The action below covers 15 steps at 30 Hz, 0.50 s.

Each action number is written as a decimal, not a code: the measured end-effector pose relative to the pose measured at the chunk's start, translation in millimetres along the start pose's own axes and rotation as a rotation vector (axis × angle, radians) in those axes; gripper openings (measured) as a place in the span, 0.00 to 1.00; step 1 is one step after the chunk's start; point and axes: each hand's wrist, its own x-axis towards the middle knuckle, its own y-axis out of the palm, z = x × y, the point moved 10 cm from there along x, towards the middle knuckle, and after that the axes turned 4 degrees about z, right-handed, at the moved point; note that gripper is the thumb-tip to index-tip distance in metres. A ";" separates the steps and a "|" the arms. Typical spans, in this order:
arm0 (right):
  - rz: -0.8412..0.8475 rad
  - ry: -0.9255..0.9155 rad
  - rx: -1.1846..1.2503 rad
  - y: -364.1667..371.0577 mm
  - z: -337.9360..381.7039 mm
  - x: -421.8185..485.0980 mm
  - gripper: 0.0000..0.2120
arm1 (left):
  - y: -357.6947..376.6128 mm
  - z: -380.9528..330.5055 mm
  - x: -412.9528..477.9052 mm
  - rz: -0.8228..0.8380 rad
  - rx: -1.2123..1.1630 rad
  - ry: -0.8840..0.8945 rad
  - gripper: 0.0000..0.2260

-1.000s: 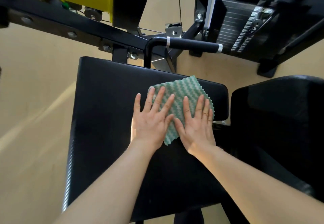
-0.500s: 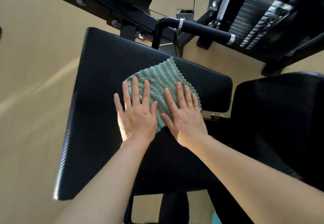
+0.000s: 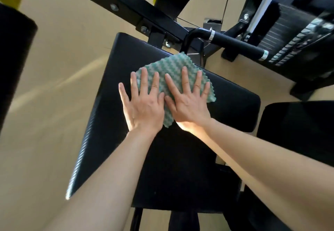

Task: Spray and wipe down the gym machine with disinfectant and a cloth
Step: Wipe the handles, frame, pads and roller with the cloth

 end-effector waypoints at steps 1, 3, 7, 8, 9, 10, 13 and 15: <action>-0.003 -0.027 -0.022 -9.2 5.5 14.9 0.32 | -6.6 7.0 12.7 -0.010 -0.003 -0.025 0.27; -0.036 -0.095 -0.069 -27.9 21.6 39.4 0.31 | -17.2 25.9 32.4 -0.020 -0.014 -0.072 0.27; -0.042 -0.238 -0.109 -54.8 61.4 73.7 0.30 | -24.8 60.9 52.2 -0.018 -0.098 -0.194 0.27; -0.035 -0.258 -0.119 -57.6 68.6 79.2 0.30 | -24.7 65.3 52.2 -0.020 -0.140 -0.225 0.27; -0.039 -0.278 -0.139 -58.2 75.5 81.5 0.30 | -23.7 68.3 50.3 -0.026 -0.176 -0.249 0.27; -0.055 -0.307 -0.168 -56.1 82.5 80.2 0.29 | -22.0 71.2 46.0 -0.031 -0.203 -0.268 0.27; -0.113 -0.412 -0.251 -39.0 94.4 54.8 0.29 | -11.3 80.5 19.7 -0.036 -0.249 -0.304 0.28; -0.114 -0.450 -0.265 -25.9 92.6 34.6 0.29 | -5.6 85.1 -4.2 -0.045 -0.235 -0.289 0.29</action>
